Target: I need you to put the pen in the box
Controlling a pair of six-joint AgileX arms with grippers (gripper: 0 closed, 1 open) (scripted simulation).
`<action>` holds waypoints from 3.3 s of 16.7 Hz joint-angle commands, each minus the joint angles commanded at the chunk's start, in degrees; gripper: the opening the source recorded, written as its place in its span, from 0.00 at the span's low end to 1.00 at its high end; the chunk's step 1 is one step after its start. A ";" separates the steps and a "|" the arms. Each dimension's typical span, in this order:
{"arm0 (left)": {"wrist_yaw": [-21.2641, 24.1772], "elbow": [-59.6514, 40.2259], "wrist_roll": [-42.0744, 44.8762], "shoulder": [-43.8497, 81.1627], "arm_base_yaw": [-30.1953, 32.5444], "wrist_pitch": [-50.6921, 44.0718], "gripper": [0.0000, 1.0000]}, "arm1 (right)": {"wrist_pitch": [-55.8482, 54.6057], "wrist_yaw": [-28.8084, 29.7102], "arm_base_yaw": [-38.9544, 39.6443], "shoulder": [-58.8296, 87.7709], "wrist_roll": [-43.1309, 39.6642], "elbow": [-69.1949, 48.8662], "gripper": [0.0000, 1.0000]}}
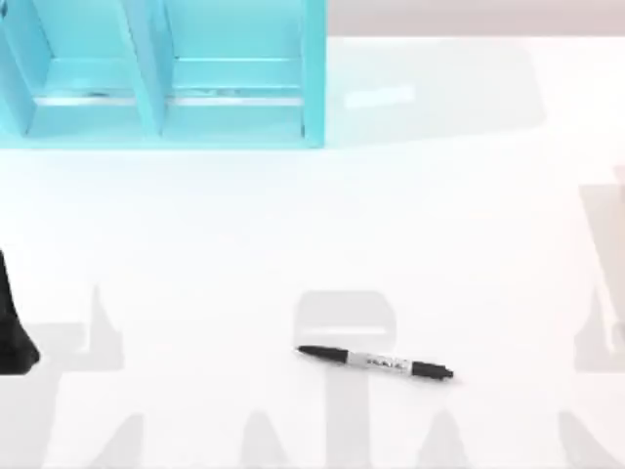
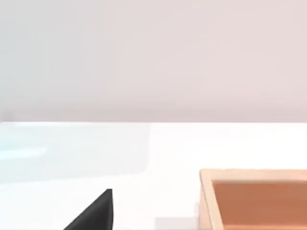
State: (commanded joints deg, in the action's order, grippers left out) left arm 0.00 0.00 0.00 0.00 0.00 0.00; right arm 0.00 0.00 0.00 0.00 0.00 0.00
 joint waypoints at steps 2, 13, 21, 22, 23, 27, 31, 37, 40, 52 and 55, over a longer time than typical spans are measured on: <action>0.00 0.00 0.00 0.00 0.00 0.00 1.00 | 0.00 0.00 0.00 0.00 0.00 0.00 1.00; 0.00 0.00 0.00 0.00 0.00 0.00 1.00 | 19.52 2.64 17.03 36.57 -9.96 -25.41 1.00; 0.00 0.00 0.00 0.00 0.00 0.00 1.00 | 34.09 5.31 31.03 65.47 -18.65 -47.40 1.00; 0.00 0.00 0.00 0.00 0.00 0.00 1.00 | 35.84 5.68 32.55 69.31 -19.41 -50.23 1.00; 0.00 0.00 0.00 0.00 0.00 0.00 1.00 | 37.70 6.04 34.12 73.22 -20.18 -53.17 1.00; 0.00 0.00 0.00 0.00 0.00 0.00 1.00 | 45.87 7.33 41.10 90.36 -23.63 -65.71 1.00; 0.00 0.00 0.00 0.00 0.00 0.00 1.00 | 52.89 8.39 46.93 103.75 -26.83 -75.26 1.00; 0.00 0.00 0.00 0.00 0.00 0.00 1.00 | 56.12 8.98 49.78 108.77 -28.68 -79.27 1.00; 0.00 0.00 0.00 0.00 0.00 0.00 1.00 | 55.99 8.90 49.53 108.61 -28.60 -79.10 1.00; 0.00 0.00 0.00 0.00 0.00 0.00 1.00 | 36.01 8.88 47.44 119.51 -30.88 -70.24 1.00; 0.00 0.00 0.00 0.00 0.00 0.00 1.00 | 36.01 8.88 47.44 119.51 -30.88 -70.24 1.00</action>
State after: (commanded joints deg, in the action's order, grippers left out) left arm 0.00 0.00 0.00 0.00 0.00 0.00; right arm 36.01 8.88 47.44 119.51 -30.88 -70.24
